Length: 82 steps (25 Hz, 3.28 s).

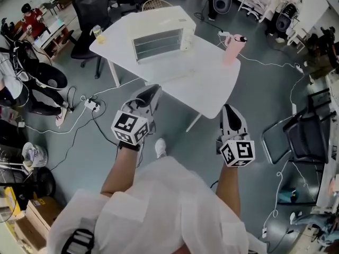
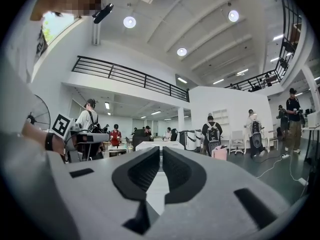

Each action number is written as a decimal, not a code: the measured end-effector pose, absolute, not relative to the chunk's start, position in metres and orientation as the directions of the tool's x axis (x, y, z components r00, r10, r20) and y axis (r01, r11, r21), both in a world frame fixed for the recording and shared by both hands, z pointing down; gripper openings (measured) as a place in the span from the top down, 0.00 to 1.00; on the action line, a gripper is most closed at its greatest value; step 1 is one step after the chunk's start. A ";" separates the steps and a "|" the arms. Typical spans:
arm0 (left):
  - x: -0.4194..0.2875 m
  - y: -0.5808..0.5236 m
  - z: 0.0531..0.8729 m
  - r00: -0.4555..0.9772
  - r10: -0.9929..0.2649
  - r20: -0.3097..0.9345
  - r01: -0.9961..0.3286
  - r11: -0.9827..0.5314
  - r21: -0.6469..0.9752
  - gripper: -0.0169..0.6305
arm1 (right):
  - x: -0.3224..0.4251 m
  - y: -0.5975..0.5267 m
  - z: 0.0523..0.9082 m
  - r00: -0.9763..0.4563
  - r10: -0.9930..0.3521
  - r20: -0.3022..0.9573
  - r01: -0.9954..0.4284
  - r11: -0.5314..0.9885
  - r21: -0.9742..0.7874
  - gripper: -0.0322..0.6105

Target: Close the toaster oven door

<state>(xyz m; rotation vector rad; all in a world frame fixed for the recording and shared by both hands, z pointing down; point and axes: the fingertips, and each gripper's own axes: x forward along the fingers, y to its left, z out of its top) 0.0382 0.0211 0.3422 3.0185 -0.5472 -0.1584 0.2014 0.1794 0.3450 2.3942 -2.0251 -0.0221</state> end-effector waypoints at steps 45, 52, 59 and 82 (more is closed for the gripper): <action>0.070 -0.211 0.409 0.626 -0.774 -0.094 -0.776 -0.630 0.023 0.94 | 0.238 -0.167 0.491 -0.351 -0.819 0.454 -0.609 0.568 0.554 0.81; 0.078 -0.211 0.430 0.604 -0.794 -0.076 -0.795 -0.606 0.014 0.94 | 0.222 -0.169 0.551 -0.305 -0.774 0.555 -0.406 0.633 0.659 0.78; 0.085 -0.208 0.446 0.590 -0.802 -0.094 -0.804 -0.595 0.030 0.94 | 0.217 -0.166 0.608 -0.234 -0.757 0.610 -0.238 0.653 0.719 0.76; 0.076 -0.210 0.473 0.588 -0.806 -0.061 -0.805 -0.591 0.046 0.94 | 0.222 -0.177 0.700 -0.100 -0.700 0.707 -0.131 0.714 0.688 0.74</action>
